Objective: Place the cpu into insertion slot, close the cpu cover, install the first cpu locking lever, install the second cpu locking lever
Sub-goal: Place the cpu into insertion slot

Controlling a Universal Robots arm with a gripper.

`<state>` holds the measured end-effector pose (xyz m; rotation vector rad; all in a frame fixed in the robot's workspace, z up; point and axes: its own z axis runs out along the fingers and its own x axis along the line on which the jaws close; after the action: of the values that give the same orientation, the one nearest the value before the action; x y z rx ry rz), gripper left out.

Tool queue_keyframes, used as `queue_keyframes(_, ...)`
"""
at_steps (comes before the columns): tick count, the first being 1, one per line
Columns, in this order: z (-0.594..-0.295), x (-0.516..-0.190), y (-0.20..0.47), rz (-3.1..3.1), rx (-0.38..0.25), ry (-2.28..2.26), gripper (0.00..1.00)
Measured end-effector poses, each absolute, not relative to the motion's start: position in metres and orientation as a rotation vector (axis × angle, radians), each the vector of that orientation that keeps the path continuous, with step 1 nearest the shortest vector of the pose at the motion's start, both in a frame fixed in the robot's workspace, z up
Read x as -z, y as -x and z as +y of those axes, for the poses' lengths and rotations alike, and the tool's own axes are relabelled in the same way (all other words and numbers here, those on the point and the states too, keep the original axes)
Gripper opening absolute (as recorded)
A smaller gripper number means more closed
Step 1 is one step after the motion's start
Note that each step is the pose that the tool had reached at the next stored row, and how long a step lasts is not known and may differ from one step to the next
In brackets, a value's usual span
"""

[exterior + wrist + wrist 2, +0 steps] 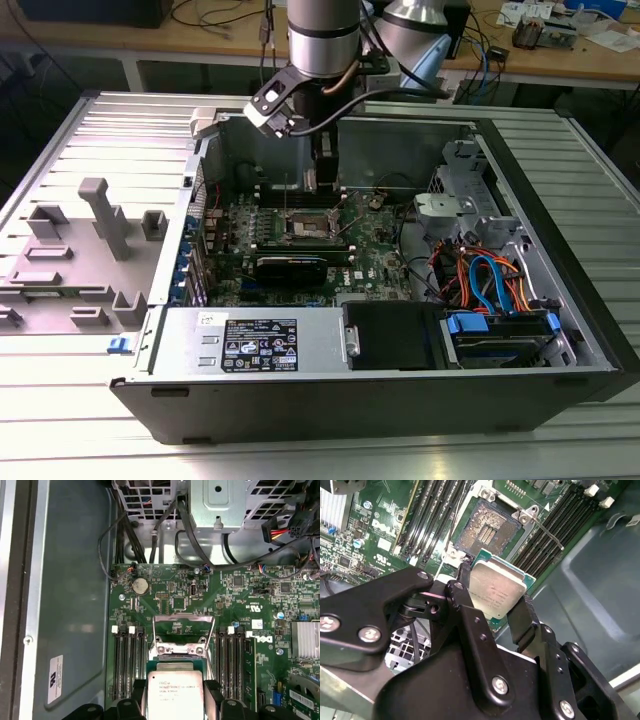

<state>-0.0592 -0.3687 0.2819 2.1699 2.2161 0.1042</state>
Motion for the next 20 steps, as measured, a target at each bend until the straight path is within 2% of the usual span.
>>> queue_keyframes(14, -0.369, -0.254, 0.069, 2.198, -0.131, -2.160, 0.54)
queue_keyframes(20, -0.369, -0.253, 0.071, 2.196, -0.135, -2.158, 0.54)
